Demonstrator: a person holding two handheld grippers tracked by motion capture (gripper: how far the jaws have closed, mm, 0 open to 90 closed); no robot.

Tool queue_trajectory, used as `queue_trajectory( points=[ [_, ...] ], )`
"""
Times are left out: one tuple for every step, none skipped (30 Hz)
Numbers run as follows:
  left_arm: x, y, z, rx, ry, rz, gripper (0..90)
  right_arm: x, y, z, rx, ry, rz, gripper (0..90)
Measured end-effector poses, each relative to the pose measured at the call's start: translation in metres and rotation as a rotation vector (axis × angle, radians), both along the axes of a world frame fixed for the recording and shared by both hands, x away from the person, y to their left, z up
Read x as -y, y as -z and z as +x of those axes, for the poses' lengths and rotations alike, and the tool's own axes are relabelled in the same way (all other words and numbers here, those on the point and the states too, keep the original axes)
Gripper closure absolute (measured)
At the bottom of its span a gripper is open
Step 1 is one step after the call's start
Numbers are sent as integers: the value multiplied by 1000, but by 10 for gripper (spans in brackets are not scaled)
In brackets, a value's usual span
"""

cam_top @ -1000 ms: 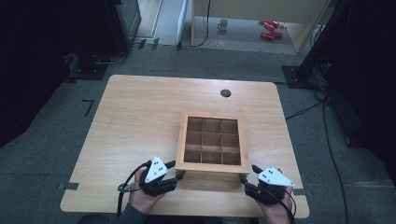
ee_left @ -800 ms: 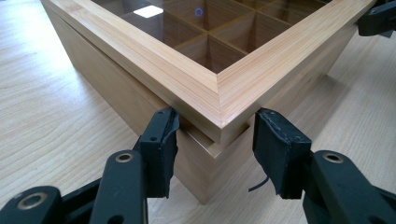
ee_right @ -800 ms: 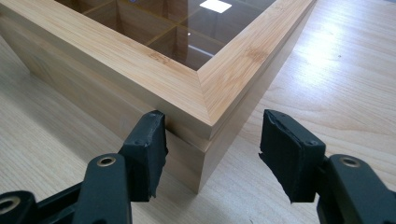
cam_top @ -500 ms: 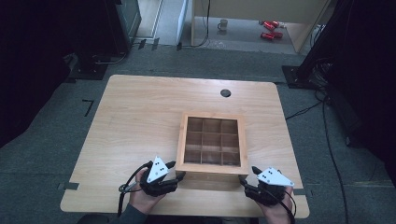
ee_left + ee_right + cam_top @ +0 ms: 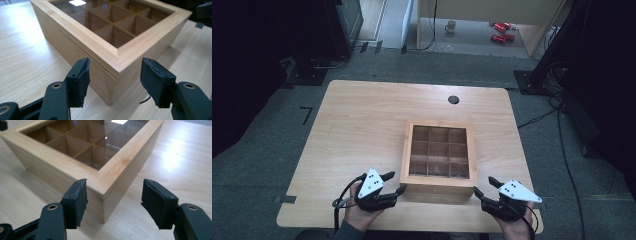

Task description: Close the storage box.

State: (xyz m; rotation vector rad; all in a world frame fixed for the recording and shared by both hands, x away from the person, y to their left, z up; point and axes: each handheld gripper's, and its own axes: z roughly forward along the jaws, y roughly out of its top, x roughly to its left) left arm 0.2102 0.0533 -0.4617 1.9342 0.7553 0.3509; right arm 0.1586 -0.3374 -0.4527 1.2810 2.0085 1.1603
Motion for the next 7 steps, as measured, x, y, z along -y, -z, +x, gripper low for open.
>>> queue_trajectory(
  points=[
    [-4,-3,2,5,-8,-11,408,6,-7,1,16,18,-1,375],
    [-4,-3,2,5,-8,-11,408,6,-7,1,16,18,-1,375],
    [-6,-5,3,9,-15,-11,408,8,-10,2,20,26,0,375],
    [-7,-6,4,12,-19,-10,407,12,-14,4,30,39,-5,375],
    [-9,-7,4,17,-23,-13,407,17,-19,10,40,69,-8,375],
    [-10,-7,5,18,-24,-18,407,17,-19,10,40,69,-8,375],
    [-11,-8,5,17,-26,-21,407,21,-20,15,36,89,-8,375]
  ],
)
